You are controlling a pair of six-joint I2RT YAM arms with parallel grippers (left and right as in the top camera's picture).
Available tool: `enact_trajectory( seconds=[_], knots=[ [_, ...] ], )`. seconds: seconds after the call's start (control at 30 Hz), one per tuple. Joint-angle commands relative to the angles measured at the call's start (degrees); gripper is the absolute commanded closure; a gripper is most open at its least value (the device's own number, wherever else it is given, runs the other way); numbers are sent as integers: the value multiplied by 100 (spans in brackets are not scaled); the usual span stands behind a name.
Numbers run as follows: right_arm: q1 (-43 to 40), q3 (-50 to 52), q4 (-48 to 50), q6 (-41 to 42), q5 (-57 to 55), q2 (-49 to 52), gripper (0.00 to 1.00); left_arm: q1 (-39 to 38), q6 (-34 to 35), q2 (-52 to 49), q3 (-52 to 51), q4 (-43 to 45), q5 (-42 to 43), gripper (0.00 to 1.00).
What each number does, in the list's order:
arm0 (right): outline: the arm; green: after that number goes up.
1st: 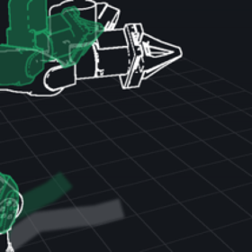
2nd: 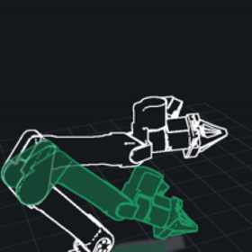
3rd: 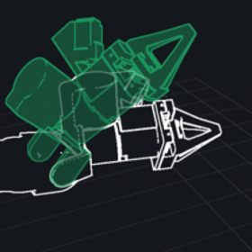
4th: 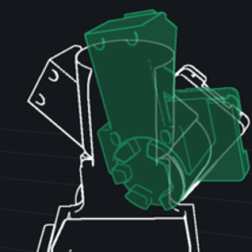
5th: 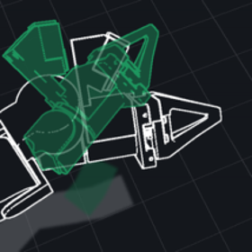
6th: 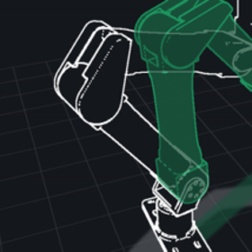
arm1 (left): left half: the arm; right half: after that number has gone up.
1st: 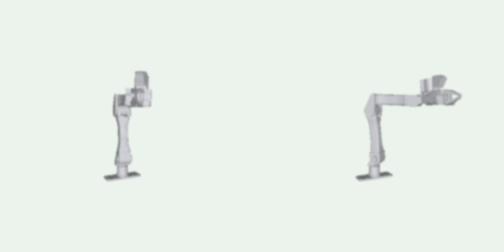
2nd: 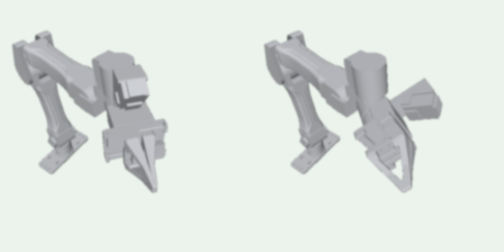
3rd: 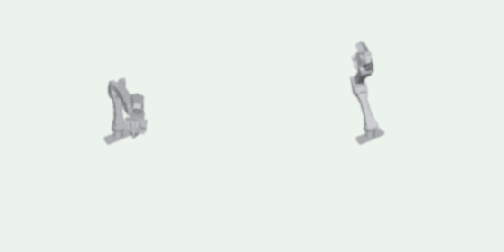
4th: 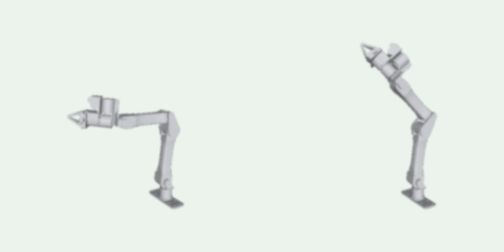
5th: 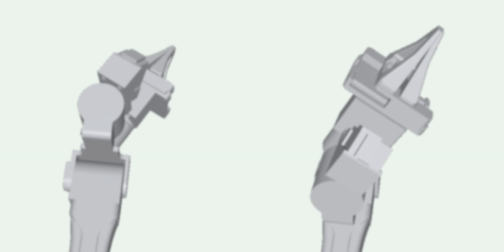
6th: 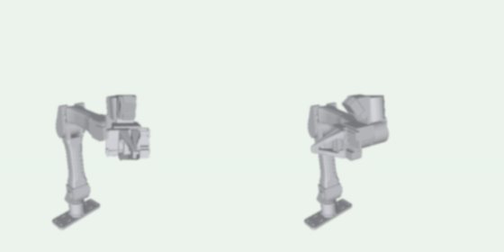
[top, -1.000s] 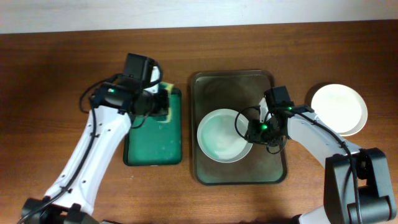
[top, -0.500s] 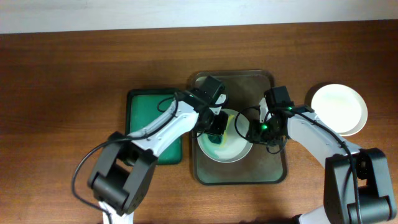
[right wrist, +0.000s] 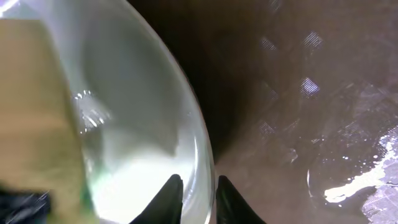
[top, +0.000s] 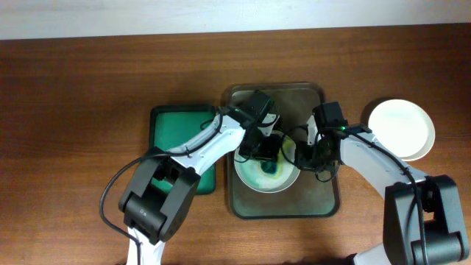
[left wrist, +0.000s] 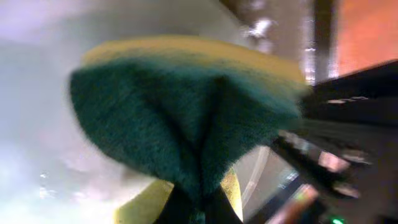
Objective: Clean dirty plates on tray and stack at the side
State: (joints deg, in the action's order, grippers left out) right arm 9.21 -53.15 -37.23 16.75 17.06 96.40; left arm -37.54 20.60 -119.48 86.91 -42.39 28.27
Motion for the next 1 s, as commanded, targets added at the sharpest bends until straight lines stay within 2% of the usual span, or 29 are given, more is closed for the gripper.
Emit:
enact_trajectory(
  seconds=[0.0,0.03,0.07,0.13,0.23,0.3,0.4,0.57,0.67,0.73,0.8,0.87,0.97],
  knots=[
    [55,-26,15,17,31,42,68,90,-107,643,612,-205,140,100],
    [55,-26,15,17,33,42,59,144,-17,866,669,-356,-444,100],
    [55,-26,15,17,33,42,57,229,68,1049,671,-509,-992,100],
    [55,-26,4,17,33,42,55,498,83,1340,671,-1084,-2011,99],
    [55,-26,-4,17,31,42,55,977,76,1421,671,-1884,-2846,97],
    [55,-26,-4,17,31,42,55,1510,-317,1419,579,-2326,-2979,100],
    [55,-26,-4,17,31,42,55,1934,-442,1416,201,-2236,-2962,100],
    [55,-26,-4,17,31,44,54,2159,-439,1416,-1187,-1014,-2977,97],
    [55,-26,-7,17,28,44,54,2201,-435,1416,-1482,-750,-2981,95],
    [55,-26,-9,17,31,46,50,2251,-437,1421,-1486,-758,-2959,76],
    [55,-26,-7,17,28,46,49,2275,-437,1423,-1429,-852,-2686,41],
    [55,-26,-9,17,-109,46,48,2306,-437,1521,-1198,-1016,-2315,36],
    [55,35,17,20,-186,46,49,2391,-437,2109,-479,-1239,-2273,35]
  ],
)
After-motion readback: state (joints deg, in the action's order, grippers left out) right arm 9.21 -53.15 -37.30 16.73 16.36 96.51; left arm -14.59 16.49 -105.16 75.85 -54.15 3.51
